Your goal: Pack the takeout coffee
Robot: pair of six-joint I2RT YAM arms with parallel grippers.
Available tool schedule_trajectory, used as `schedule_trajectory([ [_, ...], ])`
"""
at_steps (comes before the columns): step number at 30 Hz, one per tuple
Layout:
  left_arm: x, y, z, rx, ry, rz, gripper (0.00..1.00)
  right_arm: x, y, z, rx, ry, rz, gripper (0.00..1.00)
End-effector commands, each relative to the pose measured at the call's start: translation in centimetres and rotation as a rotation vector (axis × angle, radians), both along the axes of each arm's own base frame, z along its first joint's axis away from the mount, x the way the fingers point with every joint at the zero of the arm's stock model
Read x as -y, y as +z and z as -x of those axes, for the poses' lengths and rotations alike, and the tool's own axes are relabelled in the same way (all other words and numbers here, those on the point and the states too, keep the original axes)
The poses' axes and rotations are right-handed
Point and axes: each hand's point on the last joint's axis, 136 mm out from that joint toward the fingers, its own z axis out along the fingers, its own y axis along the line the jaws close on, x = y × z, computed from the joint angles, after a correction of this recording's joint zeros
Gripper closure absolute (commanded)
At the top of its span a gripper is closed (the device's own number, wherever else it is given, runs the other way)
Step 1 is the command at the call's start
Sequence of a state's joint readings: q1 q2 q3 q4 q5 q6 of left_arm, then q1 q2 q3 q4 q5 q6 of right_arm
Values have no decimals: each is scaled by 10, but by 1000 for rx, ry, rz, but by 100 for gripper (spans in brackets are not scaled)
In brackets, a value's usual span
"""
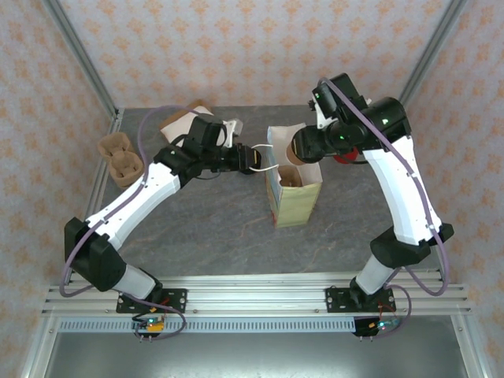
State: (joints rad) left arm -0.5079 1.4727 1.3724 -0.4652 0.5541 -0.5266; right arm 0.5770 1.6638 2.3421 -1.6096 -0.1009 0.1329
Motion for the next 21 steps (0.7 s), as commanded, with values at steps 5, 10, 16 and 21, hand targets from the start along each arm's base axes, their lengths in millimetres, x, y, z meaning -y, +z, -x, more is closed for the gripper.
schedule_trajectory([
  [5, 10, 19, 26, 30, -13, 68, 87, 7, -28, 9, -116, -34, 57, 44],
  [10, 12, 16, 37, 27, -9, 76, 90, 6, -43, 14, -177, -30, 82, 45],
  [16, 13, 16, 44, 26, -11, 74, 90, 3, -56, 15, -220, -19, 123, 46],
  [21, 9, 17, 45, 37, -2, 66, 90, 0, -68, 13, -245, -19, 183, 46],
])
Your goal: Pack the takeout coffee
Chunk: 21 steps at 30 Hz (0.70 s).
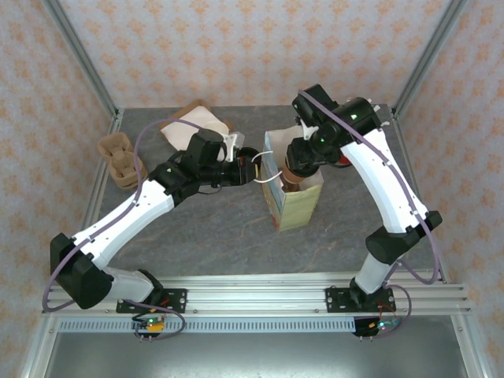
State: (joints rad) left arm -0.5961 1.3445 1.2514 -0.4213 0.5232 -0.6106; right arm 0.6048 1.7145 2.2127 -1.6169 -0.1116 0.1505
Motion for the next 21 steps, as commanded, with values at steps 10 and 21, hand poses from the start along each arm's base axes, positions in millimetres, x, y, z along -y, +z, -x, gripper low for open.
schedule_trajectory([
  [10, -12, 9, 1, 64, 46, -43, 90, 12, -38, 10, -121, -26, 162, 46],
  [21, -13, 8, 0, 68, 44, -56, 90, 9, -56, 11, -175, 6, 194, 46],
])
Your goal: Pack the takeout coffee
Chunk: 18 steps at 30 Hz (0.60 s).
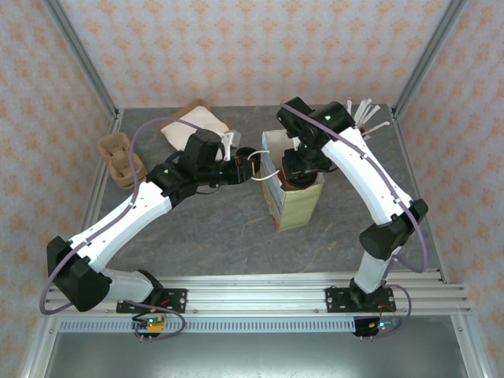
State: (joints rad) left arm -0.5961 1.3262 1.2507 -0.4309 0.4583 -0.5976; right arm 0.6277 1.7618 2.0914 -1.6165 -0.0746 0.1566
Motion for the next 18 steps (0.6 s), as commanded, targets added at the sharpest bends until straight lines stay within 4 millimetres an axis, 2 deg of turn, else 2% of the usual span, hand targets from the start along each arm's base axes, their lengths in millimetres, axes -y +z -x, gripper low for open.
schedule_trajectory([
  [1, -3, 5, 5, 31, -5, -26, 90, 9, -10, 9, -60, 1, 71, 46],
  [18, -6, 2, 7, 34, -9, -42, 90, 2, -24, 1, -86, 28, 84, 47],
])
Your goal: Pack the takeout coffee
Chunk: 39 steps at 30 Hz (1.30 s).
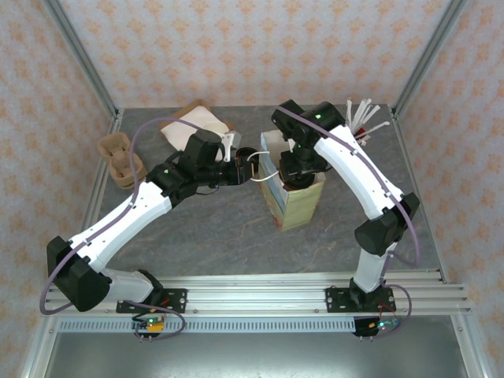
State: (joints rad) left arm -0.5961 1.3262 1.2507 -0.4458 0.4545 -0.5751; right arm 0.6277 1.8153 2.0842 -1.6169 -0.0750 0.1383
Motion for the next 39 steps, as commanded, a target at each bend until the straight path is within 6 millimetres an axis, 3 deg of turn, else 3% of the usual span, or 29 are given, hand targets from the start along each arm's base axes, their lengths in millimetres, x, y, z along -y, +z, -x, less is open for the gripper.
schedule_trajectory([
  [1, -4, 5, 6, 29, -1, -21, 90, 5, -7, 6, -40, 14, 46, 47],
  [15, -4, 4, 5, 29, 0, -24, 90, -1, -22, 5, -83, 56, 44, 47],
  [39, -3, 5, 4, 26, 0, -27, 90, -6, -28, -8, -83, 131, 26, 47],
])
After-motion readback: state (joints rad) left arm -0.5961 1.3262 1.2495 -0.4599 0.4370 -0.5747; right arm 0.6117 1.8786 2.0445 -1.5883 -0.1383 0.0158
